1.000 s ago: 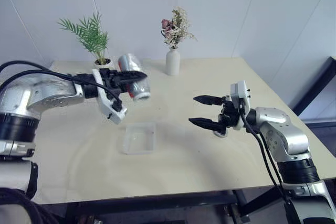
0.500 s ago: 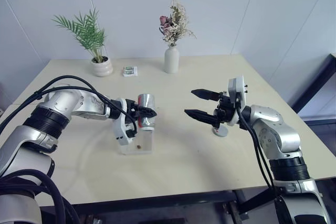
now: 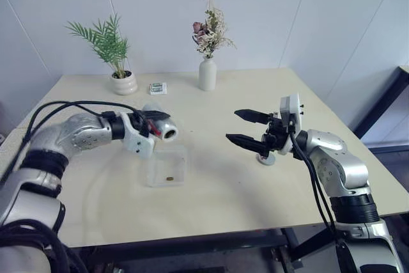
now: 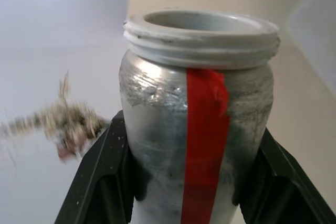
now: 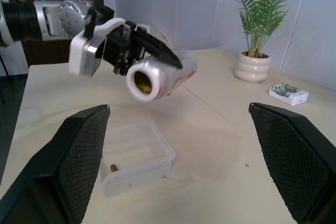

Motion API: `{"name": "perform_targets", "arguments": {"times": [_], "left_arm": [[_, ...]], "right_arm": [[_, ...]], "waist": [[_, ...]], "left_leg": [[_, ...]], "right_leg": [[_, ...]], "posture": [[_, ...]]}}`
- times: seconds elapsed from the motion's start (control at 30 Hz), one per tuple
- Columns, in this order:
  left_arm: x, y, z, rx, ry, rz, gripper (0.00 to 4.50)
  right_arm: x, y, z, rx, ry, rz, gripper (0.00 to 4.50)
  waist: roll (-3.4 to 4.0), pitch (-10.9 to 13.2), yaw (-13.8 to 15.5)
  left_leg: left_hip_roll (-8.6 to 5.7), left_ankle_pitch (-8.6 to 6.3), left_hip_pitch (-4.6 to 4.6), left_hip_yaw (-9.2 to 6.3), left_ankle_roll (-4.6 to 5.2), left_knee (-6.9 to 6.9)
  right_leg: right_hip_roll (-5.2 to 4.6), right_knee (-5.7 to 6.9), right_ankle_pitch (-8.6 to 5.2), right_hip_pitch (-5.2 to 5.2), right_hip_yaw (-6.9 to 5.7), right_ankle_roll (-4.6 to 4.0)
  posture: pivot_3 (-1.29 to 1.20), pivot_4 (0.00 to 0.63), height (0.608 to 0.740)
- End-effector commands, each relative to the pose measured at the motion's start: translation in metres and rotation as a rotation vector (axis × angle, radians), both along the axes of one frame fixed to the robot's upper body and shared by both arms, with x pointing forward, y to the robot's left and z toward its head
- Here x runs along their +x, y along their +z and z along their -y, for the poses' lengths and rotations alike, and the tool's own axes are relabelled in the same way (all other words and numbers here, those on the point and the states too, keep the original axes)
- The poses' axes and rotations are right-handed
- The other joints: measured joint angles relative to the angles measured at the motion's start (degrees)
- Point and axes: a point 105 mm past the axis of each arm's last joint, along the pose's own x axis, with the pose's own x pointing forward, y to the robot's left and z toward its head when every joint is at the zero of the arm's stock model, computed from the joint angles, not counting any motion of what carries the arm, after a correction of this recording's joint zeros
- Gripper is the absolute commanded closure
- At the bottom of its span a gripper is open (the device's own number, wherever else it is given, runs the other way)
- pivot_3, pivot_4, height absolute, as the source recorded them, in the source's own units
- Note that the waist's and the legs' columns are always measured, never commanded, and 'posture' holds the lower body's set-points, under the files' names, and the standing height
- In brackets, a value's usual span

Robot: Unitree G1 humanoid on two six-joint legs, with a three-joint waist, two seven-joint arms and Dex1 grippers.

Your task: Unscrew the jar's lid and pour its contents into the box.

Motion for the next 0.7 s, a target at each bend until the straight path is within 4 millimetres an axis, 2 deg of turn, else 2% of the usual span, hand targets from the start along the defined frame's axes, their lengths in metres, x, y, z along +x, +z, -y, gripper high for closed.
{"name": "perform_targets", "arguments": {"times": [0.03,0.13,0.2,0.27,0.37,0.47,0.57,0.7], "left_arm": [[-0.002,0.042,-0.024,-0.470,0.058,-0.123,2.49],[-0.004,0.050,-0.056,-0.804,0.141,-0.156,2.49],[-0.005,0.042,-0.086,-1.065,0.220,-0.189,2.49],[-0.007,0.033,-0.103,-1.230,0.263,-0.221,2.49],[-0.012,0.021,-0.119,-1.331,0.320,-0.224,2.49],[-0.017,-0.012,-0.155,-1.450,0.472,-0.192,2.49],[-0.021,-0.033,-0.168,-1.463,0.534,-0.178,2.49],[-0.023,-0.051,-0.181,-1.472,0.604,-0.149,2.49]], "right_arm": [[-0.011,0.013,-0.003,0.007,0.033,0.055,0.02],[-0.016,0.015,-0.008,0.001,0.054,0.062,0.02],[-0.019,0.017,-0.012,-0.002,0.069,0.068,0.02],[-0.020,0.018,-0.015,-0.004,0.075,0.073,0.02],[-0.020,0.020,-0.017,-0.002,0.077,0.080,0.02],[-0.020,0.022,-0.021,0.000,0.084,0.090,0.02],[-0.019,0.021,-0.024,-0.003,0.087,0.097,0.02],[-0.019,0.018,-0.030,-0.015,0.100,0.103,0.02]], "waist": [[-0.01,0.01,-0.04],[-0.01,0.01,-0.22],[-0.01,0.00,-0.23],[0.01,-0.01,-0.21],[-0.02,-0.01,-0.01],[-0.10,-0.06,0.05],[-0.11,-0.07,0.01],[-0.15,-0.09,0.08]], "left_leg": [[0.00,0.00,0.00,-0.03,0.00,0.04],[0.00,0.01,0.02,-0.15,0.01,0.10],[0.00,0.01,0.09,-0.18,0.01,0.09],[0.00,0.03,0.16,-0.19,0.03,0.09],[-0.01,0.07,0.17,-0.23,0.00,0.14],[-0.02,0.12,0.16,-0.24,-0.01,0.17],[-0.01,0.13,0.19,-0.20,-0.02,0.17],[-0.01,0.13,0.17,-0.22,-0.03,0.16]], "right_leg": [[0.02,0.03,0.00,0.00,-0.01,0.00],[0.06,0.16,0.00,0.00,-0.02,0.00],[0.06,0.23,-0.01,0.00,-0.03,-0.02],[0.06,0.30,-0.02,0.02,-0.03,-0.04],[0.06,0.39,0.00,0.03,-0.06,-0.07],[0.06,0.35,0.07,0.04,-0.08,-0.13],[0.06,0.31,0.09,0.06,-0.08,-0.15],[0.06,0.27,0.09,0.06,-0.11,-0.16]], "posture": [[0.00,0.150,0.740],[0.00,0.150,0.740],[0.00,0.150,0.740],[0.00,0.150,0.740],[0.00,0.150,0.740],[0.00,0.150,0.740],[0.00,0.150,0.740],[0.00,0.150,0.740]]}}
